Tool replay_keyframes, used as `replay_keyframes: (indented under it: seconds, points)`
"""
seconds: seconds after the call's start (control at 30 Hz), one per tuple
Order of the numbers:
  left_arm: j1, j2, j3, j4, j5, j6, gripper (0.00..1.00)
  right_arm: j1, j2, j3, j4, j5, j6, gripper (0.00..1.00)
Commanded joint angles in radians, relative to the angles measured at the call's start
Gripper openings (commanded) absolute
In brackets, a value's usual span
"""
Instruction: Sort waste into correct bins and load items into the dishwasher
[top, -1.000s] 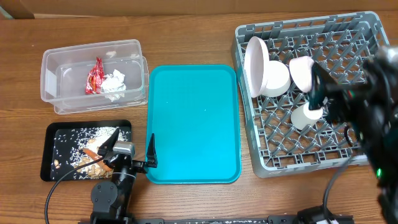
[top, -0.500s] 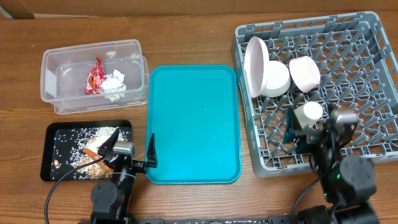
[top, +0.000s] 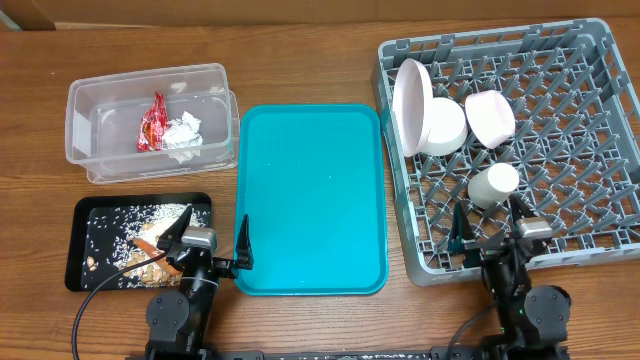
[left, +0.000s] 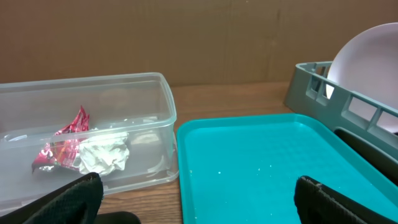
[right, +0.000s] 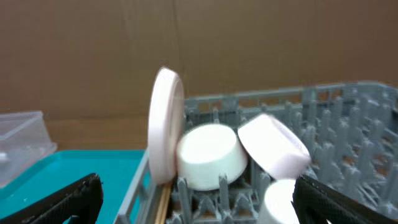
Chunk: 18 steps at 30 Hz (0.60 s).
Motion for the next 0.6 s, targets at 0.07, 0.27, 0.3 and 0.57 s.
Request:
replay_keyframes:
  seconds: [0.07,0.27,0.3,0.57]
  points:
    - [0.005,-0.011,-0.006,0.004,0.006,-0.018,1.00,-0.005,-0.013,-0.055,0.047,-0.038,-0.003,1.00]
    - [0.005,-0.011,-0.006,0.004,0.006,-0.018,1.00,-0.005,-0.012,-0.055,0.013,-0.034,-0.004,1.00]
    - [0.005,-0.011,-0.006,0.004,0.006,-0.018,1.00,-0.005,-0.012,-0.055,0.014,-0.035,-0.004,1.00]
    - [0.005,-0.011,-0.006,0.004,0.006,-0.018,1.00,-0.005,-0.012,-0.054,0.014,-0.035,-0.004,1.00]
